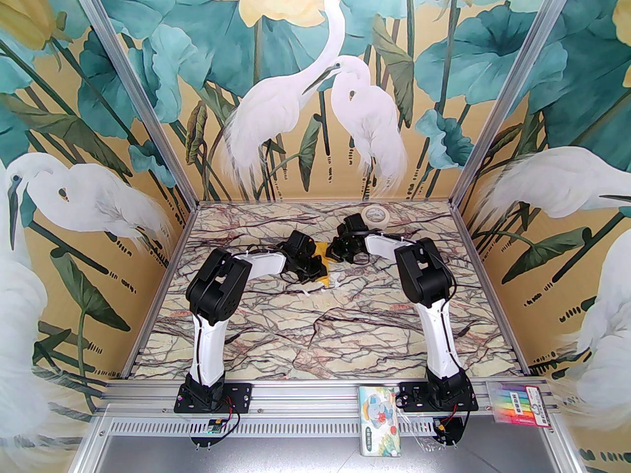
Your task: Fold a paper plane with a square sheet of paper (fold left side to right side)
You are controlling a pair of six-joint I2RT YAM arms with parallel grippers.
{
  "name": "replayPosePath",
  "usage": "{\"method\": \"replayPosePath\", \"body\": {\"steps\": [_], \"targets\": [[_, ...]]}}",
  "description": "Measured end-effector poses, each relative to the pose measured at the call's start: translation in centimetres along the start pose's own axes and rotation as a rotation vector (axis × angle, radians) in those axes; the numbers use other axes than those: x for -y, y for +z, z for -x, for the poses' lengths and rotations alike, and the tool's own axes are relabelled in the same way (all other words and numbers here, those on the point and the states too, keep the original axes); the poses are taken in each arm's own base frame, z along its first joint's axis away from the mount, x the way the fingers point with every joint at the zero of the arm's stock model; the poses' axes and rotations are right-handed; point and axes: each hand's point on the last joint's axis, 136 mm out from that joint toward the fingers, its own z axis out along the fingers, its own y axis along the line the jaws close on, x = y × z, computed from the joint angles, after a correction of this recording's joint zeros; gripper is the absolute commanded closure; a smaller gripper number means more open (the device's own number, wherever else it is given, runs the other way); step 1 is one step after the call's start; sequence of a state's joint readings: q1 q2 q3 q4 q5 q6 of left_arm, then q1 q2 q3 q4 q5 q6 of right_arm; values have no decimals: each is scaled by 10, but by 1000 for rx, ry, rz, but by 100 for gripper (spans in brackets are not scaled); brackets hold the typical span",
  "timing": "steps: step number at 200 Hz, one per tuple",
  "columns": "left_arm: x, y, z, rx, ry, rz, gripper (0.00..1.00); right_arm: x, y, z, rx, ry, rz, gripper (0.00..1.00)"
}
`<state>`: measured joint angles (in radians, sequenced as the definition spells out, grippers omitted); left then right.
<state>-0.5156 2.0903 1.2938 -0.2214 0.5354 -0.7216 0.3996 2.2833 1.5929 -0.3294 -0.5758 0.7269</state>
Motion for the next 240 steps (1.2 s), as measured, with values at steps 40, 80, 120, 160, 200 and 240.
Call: {"method": "replayPosePath", "body": {"steps": [40,80,120,160,200,240], "targets": [[0,1,0,-10,-8,12,100,0,0,0,0,-3,0,100],[0,2,1,-18,-14,18,100,0,0,1,3,-7,-1,100],[1,1,1,-17,-13,16,100,0,0,0,2,-8,-1,100],[5,-9,11,10,-15,2,94,0,0,0,2,-12,-2,100],[18,-33,42,82,-26,-48,93,0,0,0,2,-16,-2,100],[38,-50,74,145,13,-86,93,0,0,0,2,-19,-2,100]]}}
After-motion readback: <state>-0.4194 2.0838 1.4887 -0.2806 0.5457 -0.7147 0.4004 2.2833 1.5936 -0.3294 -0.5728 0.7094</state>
